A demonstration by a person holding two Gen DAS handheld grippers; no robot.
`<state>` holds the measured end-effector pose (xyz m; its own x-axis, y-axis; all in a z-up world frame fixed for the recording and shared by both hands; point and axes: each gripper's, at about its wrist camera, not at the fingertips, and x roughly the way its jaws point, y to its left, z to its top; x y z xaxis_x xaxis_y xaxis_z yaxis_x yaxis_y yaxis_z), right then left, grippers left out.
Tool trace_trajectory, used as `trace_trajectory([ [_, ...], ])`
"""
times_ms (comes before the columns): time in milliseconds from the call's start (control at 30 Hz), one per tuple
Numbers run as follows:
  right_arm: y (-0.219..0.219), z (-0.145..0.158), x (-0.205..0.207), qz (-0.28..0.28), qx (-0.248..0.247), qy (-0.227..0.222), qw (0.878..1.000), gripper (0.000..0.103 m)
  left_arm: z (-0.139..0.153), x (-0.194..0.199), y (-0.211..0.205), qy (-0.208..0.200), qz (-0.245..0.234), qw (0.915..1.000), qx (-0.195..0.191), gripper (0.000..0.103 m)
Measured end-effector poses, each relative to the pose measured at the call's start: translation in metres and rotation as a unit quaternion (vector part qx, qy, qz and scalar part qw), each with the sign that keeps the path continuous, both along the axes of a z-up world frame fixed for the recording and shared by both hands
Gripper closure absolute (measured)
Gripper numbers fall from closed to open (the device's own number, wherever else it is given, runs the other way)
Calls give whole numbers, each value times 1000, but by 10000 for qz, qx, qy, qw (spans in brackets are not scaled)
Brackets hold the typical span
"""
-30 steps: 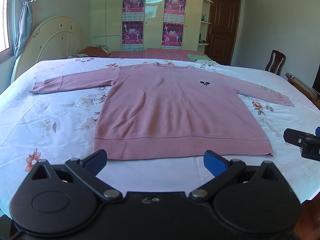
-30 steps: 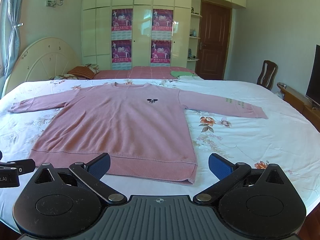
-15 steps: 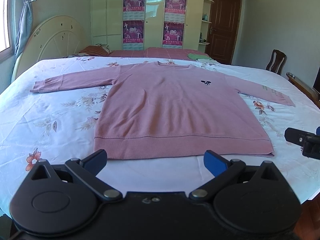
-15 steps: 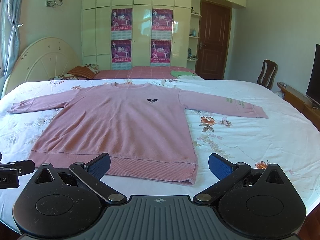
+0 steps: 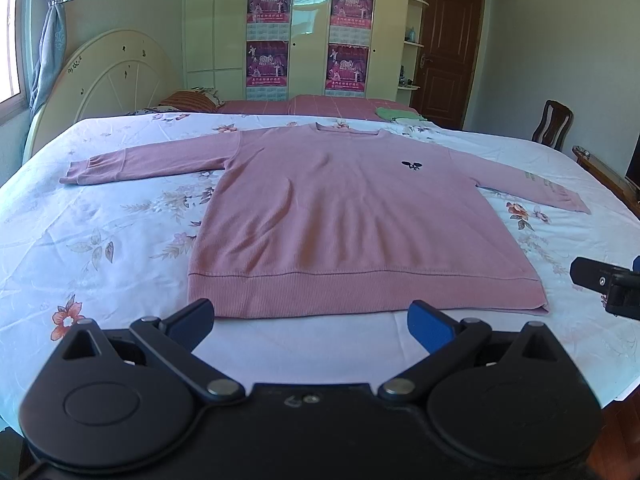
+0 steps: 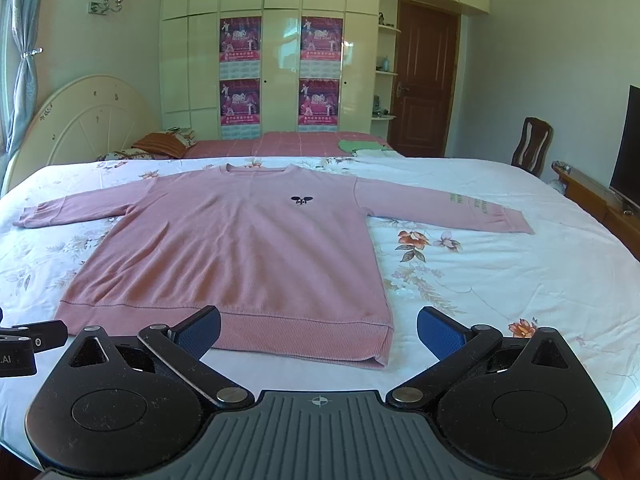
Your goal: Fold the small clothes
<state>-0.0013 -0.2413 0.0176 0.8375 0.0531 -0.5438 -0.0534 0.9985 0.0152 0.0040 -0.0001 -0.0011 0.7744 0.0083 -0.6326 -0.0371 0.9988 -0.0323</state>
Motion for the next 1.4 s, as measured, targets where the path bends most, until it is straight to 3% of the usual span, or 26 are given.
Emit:
trace_trajectory([
  [767, -1, 2, -1, -16, 27, -26, 10000, 0, 2, -2, -2, -45, 5, 10000, 17, 0],
  [1000, -14, 11, 15, -195, 24, -180, 9996, 0, 20, 18, -13, -348, -218, 9990, 171, 0],
  [1200, -33, 25, 43, -478, 38, -385, 9981, 0, 26, 50, -17, -345, -311, 9982, -378, 0],
  [1400, -55, 26, 66, -536, 115, -426, 9976, 0, 22, 79, -24, -278, -514, 9968, -552, 1],
])
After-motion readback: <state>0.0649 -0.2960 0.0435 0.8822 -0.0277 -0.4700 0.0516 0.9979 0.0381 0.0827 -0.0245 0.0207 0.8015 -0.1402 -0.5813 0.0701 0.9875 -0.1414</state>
